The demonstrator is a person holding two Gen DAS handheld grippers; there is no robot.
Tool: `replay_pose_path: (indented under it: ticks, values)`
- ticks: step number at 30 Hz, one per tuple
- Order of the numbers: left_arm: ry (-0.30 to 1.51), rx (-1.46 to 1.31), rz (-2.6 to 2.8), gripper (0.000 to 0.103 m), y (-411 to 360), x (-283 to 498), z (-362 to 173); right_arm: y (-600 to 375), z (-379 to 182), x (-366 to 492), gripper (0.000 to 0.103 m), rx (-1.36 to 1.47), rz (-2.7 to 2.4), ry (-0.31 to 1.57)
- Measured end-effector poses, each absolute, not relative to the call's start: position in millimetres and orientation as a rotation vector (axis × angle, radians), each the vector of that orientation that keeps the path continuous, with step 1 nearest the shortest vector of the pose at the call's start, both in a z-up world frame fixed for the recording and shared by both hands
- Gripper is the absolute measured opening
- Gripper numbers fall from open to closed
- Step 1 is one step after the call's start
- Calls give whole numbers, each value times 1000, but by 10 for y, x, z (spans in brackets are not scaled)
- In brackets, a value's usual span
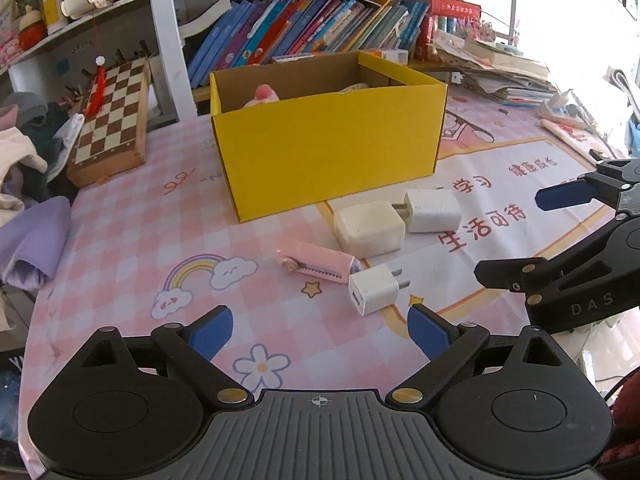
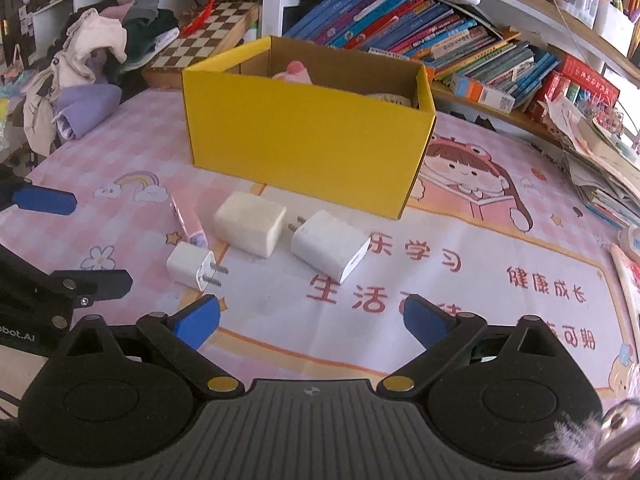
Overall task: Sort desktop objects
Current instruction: 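Grasp the small white adapter with the left tool while the right tool approaches the large adapter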
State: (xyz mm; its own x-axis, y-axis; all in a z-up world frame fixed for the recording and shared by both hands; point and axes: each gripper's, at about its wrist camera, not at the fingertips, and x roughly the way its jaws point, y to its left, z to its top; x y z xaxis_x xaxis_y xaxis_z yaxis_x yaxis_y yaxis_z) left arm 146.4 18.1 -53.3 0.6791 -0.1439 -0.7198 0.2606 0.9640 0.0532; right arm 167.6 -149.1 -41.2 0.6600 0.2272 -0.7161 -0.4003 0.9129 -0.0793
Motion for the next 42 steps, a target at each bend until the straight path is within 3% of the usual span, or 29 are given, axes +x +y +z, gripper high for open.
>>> replay_pose_path:
  ticks: [6,21,22,27,29,42]
  values:
    - [788,159,-226,96,142,1538,-516,-1516,-398,1747,90,-242,370,766]
    - [793,150,-233,94,4,1689,-570,-1590,-425,2020,84,-254,410,776]
    - [797,153,-240,93,-18,1701,-580,-1583,-433,2040,83,-259,417,779]
    - [842,172,-279,65,-140,1783,-646,-1558,-462,2130,81,-285,448,787]
    - [864,167,-284,60,-171,1821,-680,-1566,-475,2171,81,-289,453,792]
    - [941,111,-249,50,-205,2015,-889,-1513,-625,2456,78,-339,509,859]
